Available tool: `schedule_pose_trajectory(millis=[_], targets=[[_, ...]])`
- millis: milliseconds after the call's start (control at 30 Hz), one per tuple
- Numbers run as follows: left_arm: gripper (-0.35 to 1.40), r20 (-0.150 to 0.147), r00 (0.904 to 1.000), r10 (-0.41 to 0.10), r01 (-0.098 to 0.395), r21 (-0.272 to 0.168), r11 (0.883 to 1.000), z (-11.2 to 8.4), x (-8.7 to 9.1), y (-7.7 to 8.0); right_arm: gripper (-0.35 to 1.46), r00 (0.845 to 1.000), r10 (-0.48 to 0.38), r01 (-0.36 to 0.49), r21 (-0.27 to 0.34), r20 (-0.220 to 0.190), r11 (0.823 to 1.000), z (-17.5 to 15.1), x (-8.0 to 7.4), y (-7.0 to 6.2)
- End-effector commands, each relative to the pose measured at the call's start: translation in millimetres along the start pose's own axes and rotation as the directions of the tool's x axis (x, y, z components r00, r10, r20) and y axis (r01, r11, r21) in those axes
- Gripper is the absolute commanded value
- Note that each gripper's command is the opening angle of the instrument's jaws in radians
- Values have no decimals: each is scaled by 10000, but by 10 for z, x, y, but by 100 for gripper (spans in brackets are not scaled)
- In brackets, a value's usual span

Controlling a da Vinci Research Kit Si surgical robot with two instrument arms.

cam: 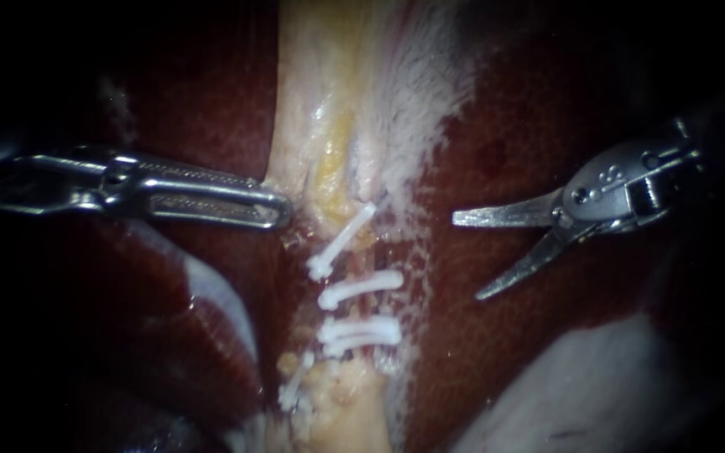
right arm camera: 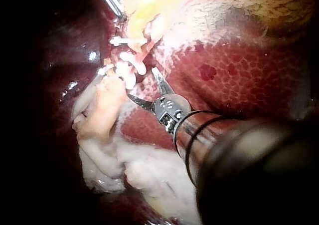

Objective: Go to the cutting position right tube

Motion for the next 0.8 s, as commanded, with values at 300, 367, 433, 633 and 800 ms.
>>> schedule_pose_trajectory(millis=[300,367,433,633,800], targets=[[-35,-3,10000,-32,32,39,10000,-8,-7,-4,143,9937,1121,-1121,200,31,9935,3,0,-1],[-35,-7,10000,-55,55,64,10000,-13,-11,-6,143,9902,1399,-1399,289,44,9897,4,-1,-2],[-35,-20,10000,-87,87,128,9999,-18,-17,-8,142,9878,1556,-1556,436,55,9868,5,-3,-3],[-35,26,9997,-253,253,-35,9997,-37,-35,-5,137,9770,2128,-2132,925,142,9726,16,-10,-12],[-35,73,9998,-181,183,-172,9997,-54,-50,0,132,9641,2639,-2655,1406,300,9538,32,-20,-23]])
